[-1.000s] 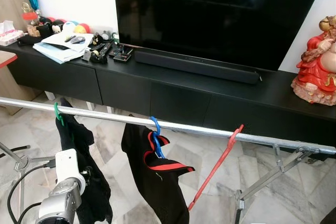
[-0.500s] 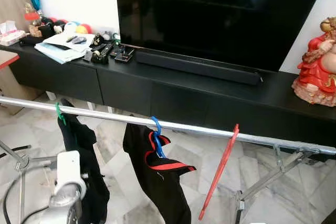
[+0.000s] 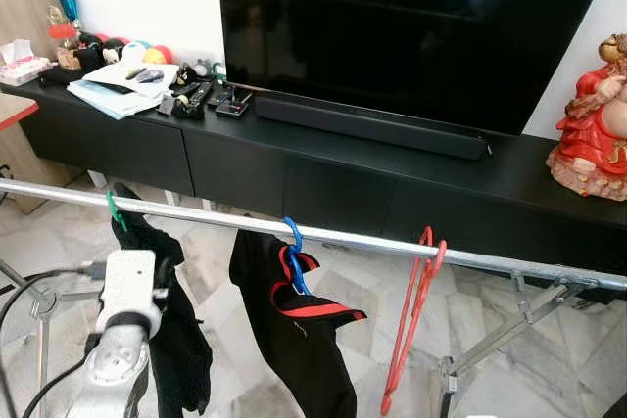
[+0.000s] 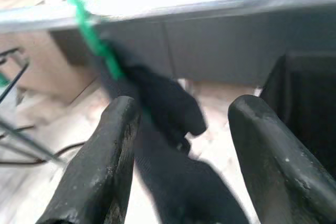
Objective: Hang hanger
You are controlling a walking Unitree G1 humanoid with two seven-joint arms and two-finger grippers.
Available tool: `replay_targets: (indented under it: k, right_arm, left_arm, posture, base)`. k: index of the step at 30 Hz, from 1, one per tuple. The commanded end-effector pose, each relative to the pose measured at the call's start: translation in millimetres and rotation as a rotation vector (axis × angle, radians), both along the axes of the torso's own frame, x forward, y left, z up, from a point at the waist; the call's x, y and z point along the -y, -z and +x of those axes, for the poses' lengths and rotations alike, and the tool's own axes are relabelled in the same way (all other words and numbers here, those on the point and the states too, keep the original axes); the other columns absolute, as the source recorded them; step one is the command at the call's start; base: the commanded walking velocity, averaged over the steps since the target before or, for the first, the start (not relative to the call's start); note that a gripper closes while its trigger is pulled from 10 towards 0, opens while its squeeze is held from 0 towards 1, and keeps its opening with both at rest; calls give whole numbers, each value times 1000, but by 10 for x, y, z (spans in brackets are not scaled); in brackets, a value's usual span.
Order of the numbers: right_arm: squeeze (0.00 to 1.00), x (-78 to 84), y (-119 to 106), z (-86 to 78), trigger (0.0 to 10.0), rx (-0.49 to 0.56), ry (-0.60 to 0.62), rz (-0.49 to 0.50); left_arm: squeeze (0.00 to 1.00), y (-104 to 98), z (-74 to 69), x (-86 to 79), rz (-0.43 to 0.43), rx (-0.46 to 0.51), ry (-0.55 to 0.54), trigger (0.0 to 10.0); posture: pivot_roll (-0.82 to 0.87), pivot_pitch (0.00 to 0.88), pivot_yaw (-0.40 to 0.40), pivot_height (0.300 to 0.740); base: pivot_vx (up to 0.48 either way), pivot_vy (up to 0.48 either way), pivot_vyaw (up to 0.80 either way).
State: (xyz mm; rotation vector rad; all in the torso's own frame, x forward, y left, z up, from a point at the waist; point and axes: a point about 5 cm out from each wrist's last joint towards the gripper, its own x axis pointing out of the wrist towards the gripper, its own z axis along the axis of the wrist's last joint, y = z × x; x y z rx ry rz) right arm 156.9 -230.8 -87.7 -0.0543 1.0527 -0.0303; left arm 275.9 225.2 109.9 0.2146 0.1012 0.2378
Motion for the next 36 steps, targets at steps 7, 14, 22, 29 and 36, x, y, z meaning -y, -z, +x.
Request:
replay_targets:
  k: [7,14,22,29,36]
  right_arm:
    - [0,24,-11,13,10000,6,2,-9]
    - [0,35,-9,2,10000,8,25,-13]
    - [0,45,-1,-25,10000,6,40,-9]
    - [0,61,3,-45,10000,12,81,1]
    - [0,40,9,-48,10000,19,93,8]
  left_arm:
    - [0,158,252,-88,-90,-84,24,10000]
    - [0,21,318,-14,-29,19,118,10000]
    - [0,104,-82,300,31,93,271,10000]
    - [0,113,-245,308,32,105,221,10000]
    - [0,44,-169,314,65,106,245,10000]
  posture:
    - [94,0,-71,740]
    - [86,0,-62,740]
    - [90,0,-51,740]
    - [112,0,-50,740]
    - [91,0,-25,740]
  base:
    - [0,0,0]
    - [0,0,0]
    - [0,0,0]
    - [0,0,0]
    - [0,0,0]
